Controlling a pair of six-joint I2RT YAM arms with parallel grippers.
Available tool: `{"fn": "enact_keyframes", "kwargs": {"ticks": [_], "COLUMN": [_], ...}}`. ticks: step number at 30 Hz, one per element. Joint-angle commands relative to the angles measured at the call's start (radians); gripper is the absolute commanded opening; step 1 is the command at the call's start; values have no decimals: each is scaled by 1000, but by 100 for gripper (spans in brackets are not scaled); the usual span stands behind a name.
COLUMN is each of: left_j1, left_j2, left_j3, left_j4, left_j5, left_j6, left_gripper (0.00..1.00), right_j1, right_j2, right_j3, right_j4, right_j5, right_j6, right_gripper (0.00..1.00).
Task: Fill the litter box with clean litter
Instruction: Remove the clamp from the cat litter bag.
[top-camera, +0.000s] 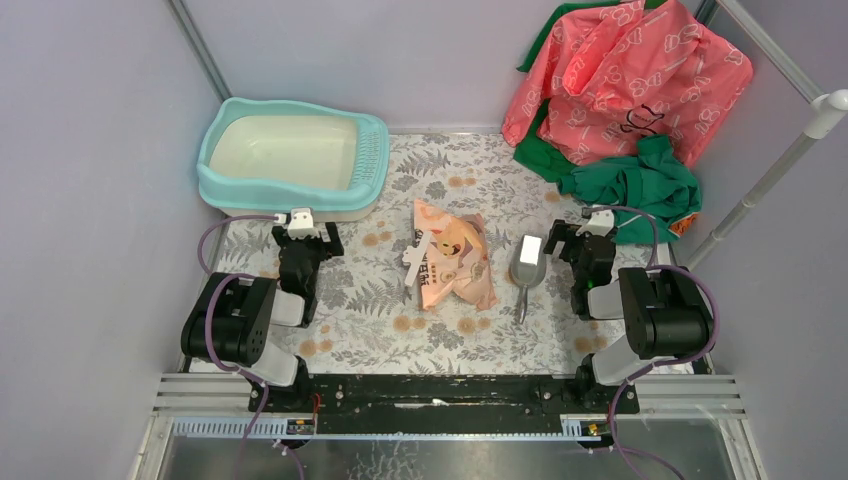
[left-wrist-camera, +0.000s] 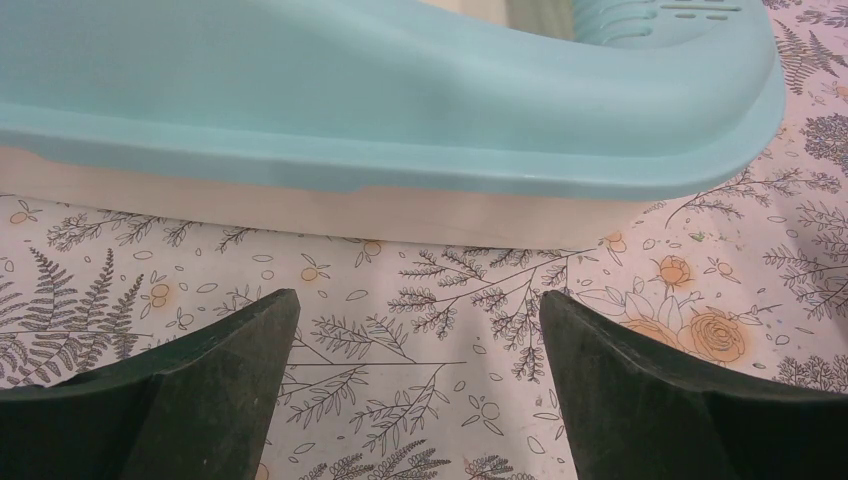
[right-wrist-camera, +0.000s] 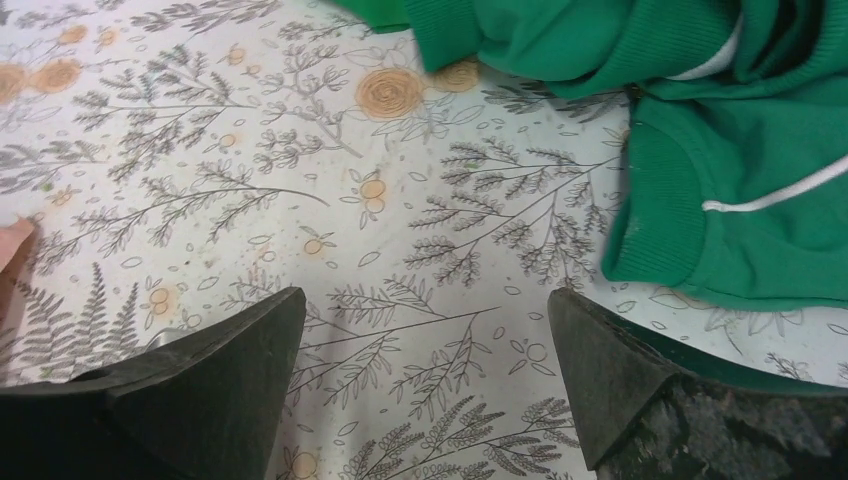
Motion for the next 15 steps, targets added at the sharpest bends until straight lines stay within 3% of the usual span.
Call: {"fn": "enact_keyframes", "kwargs": {"ticks": [1,15], "left_j1": [6,7], "left_j2": [4,4], "left_j3": [18,19], "left_j4": [55,52], "left_j5": [-6,-7], "left_j6": [1,1], "left_gripper": [99,99], "right_j1": [-5,-6], "right_j2": [-9,-10], "right_j3": [16,13], "right_j4": [27,31], "right_j5": [-79,-79], "right_j6": [-40,-41], "right_gripper": [100,100]}}
